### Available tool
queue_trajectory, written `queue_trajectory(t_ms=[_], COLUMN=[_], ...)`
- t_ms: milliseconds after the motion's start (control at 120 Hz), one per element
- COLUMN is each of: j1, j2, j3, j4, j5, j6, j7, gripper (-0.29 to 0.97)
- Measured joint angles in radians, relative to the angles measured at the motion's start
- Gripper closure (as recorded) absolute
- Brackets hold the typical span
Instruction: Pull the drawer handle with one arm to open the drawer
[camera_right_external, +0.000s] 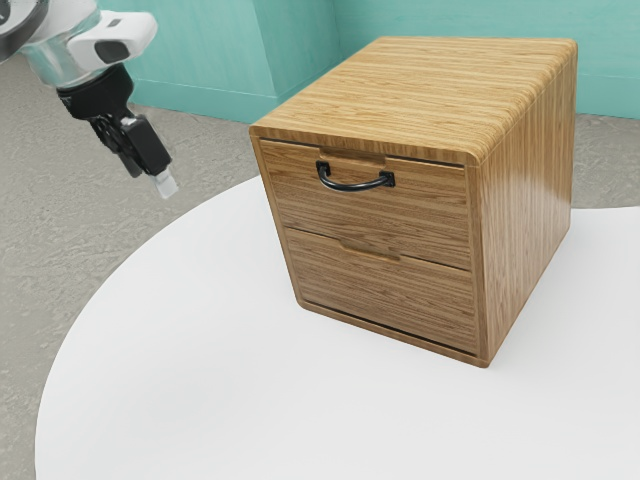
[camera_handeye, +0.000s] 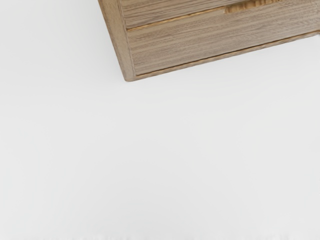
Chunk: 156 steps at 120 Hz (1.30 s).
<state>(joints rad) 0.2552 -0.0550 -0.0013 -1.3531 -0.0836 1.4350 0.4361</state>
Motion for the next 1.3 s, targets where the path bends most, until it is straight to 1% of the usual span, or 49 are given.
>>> queue_trajectory(t_ms=[75,125,183,217,250,317,392,625,767,867,1033,1158,1300], j1=[-0.050,-0.082,-0.094,-0.093,-0.087,-0.094,-0.102,-0.102,-0.152,-0.157,-0.153,-0.168,-0.175], j2=[-0.078,-0.101,-0.108,-0.109,-0.110,-0.097,-0.080,-0.038,-0.049,-0.071,-0.036,-0.017,0.015], j3=[0.001,-0.008,-0.013,-0.019,-0.044,-0.105,-0.147,-0.165,-0.167,-0.172,-0.173,-0.174,-0.174], j4=[-0.090,-0.143,-0.180,-0.185,-0.188,-0.190,-0.183,-0.179,-0.203,-0.232,-0.233,-0.231,-0.227], j5=[0.028,0.048,0.063,0.069,0.079,0.123,0.158,0.219,0.213,0.194,0.169,0.136,0.122], j6=[0.026,0.062,0.114,0.141,0.175,0.242,0.297,0.424,0.455,0.464,0.477,0.483,0.489], j7=[0.086,0.159,0.247,0.294,0.342,0.433,0.523,0.740,0.836,0.891,0.964,1.005,1.040], gripper=[0.00,0.00,0.00,0.00,0.00,0.00,0.00,0.00,0.00,0.00,0.00,0.00,0.00])
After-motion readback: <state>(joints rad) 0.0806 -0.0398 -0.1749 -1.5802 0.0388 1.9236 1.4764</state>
